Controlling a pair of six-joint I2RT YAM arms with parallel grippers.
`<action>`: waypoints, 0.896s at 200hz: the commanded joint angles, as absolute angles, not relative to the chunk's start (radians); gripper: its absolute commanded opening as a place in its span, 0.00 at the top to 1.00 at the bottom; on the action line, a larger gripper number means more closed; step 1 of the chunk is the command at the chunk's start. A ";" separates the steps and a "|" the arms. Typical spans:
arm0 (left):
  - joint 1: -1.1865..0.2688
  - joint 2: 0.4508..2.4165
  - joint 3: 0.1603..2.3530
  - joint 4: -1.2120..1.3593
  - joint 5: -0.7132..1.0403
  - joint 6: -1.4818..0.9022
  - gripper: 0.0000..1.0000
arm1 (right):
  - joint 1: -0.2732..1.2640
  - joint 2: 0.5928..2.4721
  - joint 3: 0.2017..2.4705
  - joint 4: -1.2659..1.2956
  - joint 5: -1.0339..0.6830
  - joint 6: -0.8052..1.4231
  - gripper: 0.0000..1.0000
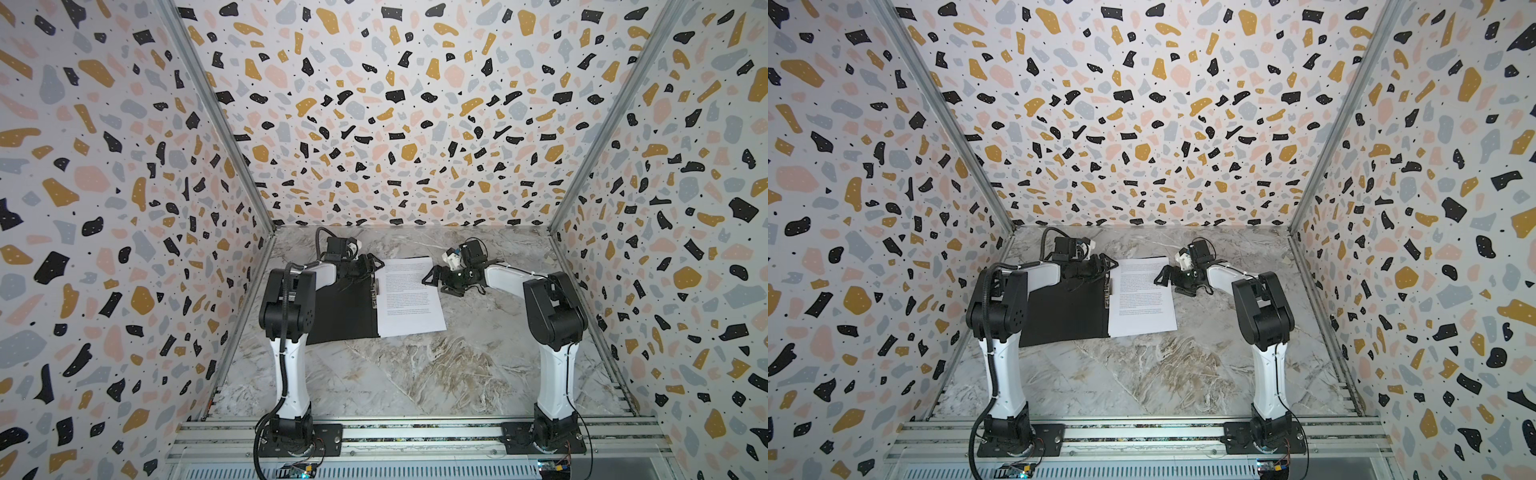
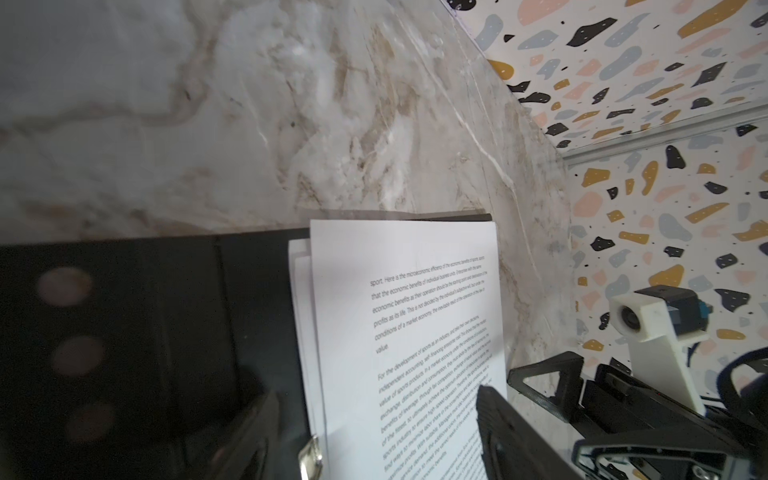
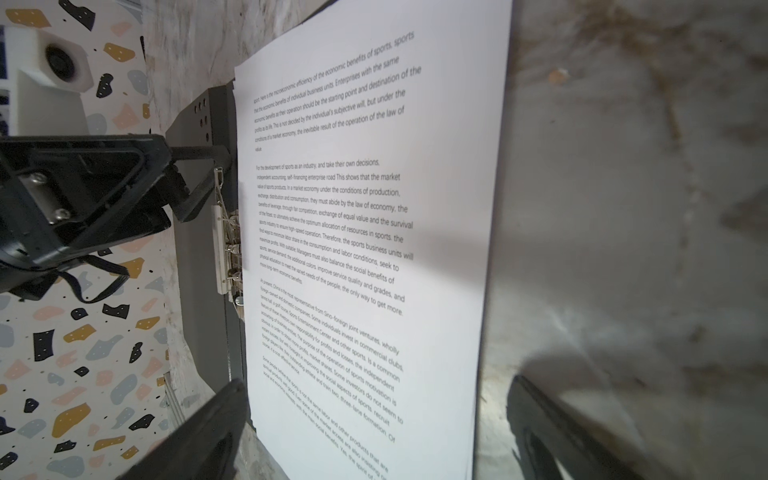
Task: Put the files into the folder
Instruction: 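Reach the right gripper to the clipboard's metal clip while the left holds the sheets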
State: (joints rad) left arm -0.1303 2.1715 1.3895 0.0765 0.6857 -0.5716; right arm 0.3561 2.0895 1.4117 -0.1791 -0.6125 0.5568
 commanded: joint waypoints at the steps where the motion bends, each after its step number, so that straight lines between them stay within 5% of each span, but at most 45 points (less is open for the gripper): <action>1: -0.133 2.150 1.352 0.175 0.771 -0.624 0.25 | 0.359 2.053 1.433 -0.220 -0.595 0.557 0.02; 179: -0.160 1.886 1.116 0.243 0.791 -0.640 0.25 | 0.367 2.109 1.429 -0.243 -0.600 0.524 0.03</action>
State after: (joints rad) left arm -0.1364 1.9347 1.1484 0.2012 0.7746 -0.6445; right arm 0.3603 2.0907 1.4117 -0.1837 -0.6136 0.5400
